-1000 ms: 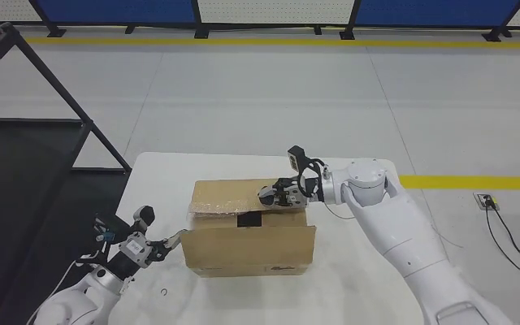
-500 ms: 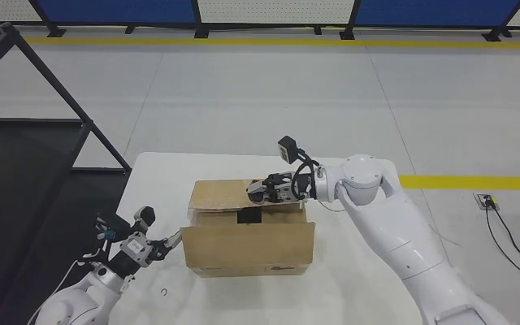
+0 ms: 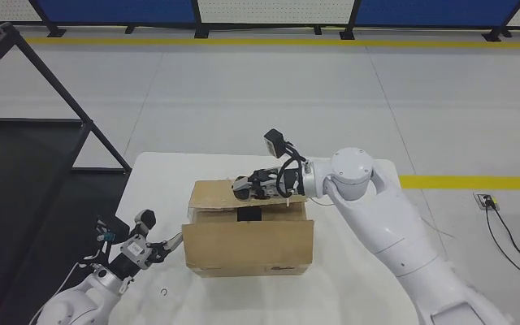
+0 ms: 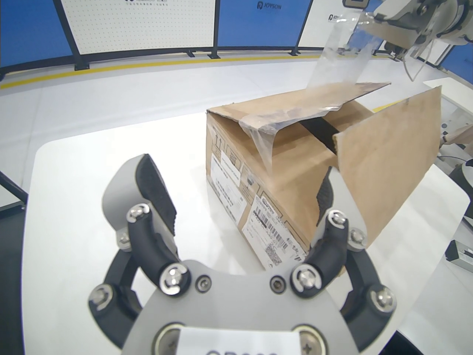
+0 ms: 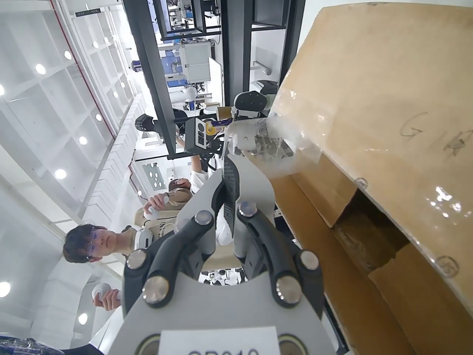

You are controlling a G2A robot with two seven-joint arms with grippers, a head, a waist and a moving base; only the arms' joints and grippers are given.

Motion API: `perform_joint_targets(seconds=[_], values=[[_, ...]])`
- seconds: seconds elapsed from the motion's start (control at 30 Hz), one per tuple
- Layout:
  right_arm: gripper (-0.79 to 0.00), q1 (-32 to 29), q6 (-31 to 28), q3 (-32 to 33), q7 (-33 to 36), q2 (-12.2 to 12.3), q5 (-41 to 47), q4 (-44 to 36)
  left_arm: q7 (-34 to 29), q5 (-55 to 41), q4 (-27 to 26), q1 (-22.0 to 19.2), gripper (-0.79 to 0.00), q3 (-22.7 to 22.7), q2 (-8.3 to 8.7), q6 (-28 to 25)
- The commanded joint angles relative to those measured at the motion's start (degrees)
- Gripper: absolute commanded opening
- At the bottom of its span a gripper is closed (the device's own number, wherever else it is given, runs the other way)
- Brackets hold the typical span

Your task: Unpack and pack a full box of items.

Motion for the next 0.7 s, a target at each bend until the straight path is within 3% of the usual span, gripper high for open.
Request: perform_joint_targets(seconds=[0.0, 0.33, 0.5, 0.67], values=[[-0.785, 0.3, 0.19, -0.32, -0.21, -0.21, 0.26, -0.24, 0.01, -0.18, 0.34, -0.07, 0.0, 0.04, 0.02, -0.12], [-0.785, 2.06, 0.88, -2.39, -1.16, -1.41, 0.42, -0.82, -0.43, -1.06, 2.7, -0.48, 0.0, 0.41, 0.17, -0.8], [-0.785, 2.83, 1.16, -3.3, -1.33, -1.99, 0.48, -0.37, 3.48, -3.8, 2.05, 0.2, 0.0, -1.12, 0.11, -0.51], [-0.785, 3.24, 0.74, -3.64, -1.26, -2.39, 0.72, 0.26, 1.2, -4.91, 0.98, 1.07, 0.0, -1.11, 0.29, -2.27]])
